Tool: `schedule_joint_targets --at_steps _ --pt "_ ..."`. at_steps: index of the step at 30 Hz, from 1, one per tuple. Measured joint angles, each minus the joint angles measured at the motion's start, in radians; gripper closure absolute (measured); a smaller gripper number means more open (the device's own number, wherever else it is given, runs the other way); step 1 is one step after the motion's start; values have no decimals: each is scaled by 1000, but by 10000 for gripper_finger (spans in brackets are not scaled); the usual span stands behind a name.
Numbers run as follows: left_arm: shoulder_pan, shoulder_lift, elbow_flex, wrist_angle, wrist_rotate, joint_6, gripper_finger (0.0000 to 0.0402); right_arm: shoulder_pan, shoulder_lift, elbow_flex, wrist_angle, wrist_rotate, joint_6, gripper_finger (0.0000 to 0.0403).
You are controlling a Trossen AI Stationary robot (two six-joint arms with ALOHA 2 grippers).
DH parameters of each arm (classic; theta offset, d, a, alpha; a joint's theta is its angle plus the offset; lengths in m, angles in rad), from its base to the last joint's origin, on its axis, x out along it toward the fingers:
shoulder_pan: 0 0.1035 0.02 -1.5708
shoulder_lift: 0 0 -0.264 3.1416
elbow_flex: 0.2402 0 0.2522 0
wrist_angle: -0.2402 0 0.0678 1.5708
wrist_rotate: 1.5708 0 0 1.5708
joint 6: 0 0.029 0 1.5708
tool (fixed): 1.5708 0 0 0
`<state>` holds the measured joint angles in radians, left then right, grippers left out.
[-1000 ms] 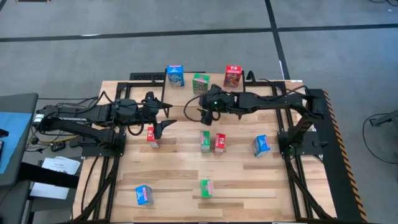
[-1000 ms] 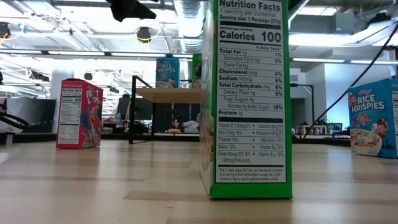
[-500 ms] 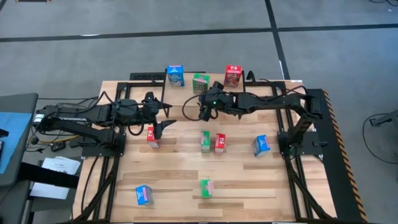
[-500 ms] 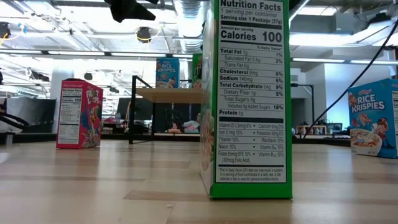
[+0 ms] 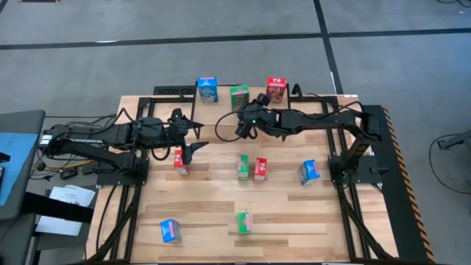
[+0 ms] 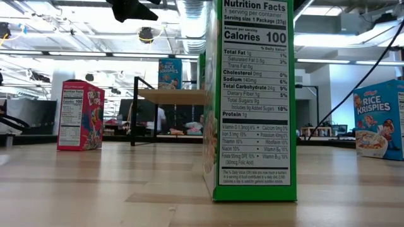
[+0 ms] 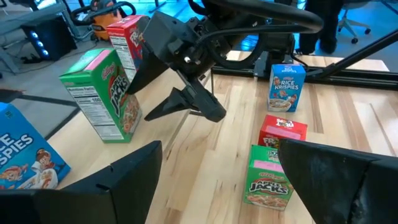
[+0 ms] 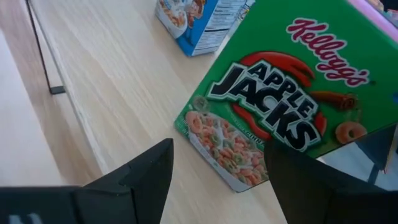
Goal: Stack cereal on shelf
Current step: Put the bottom right green cereal box on the shelf
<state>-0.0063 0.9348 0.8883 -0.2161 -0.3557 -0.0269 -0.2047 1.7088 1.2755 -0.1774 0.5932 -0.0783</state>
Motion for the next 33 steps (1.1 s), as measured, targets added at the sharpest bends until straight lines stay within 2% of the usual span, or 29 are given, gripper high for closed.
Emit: schedule_joint_targets --at_steps 12,25,33 --pt "0 0 0 0 0 -1 90 53 -1 0 5 -20 4 127" --pt "0 0 0 0 0 -3 90 61 15 0 112 -24 32 127" --pt "0 0 0 1 -27 13 90 76 47 3 146 -82 135 127"
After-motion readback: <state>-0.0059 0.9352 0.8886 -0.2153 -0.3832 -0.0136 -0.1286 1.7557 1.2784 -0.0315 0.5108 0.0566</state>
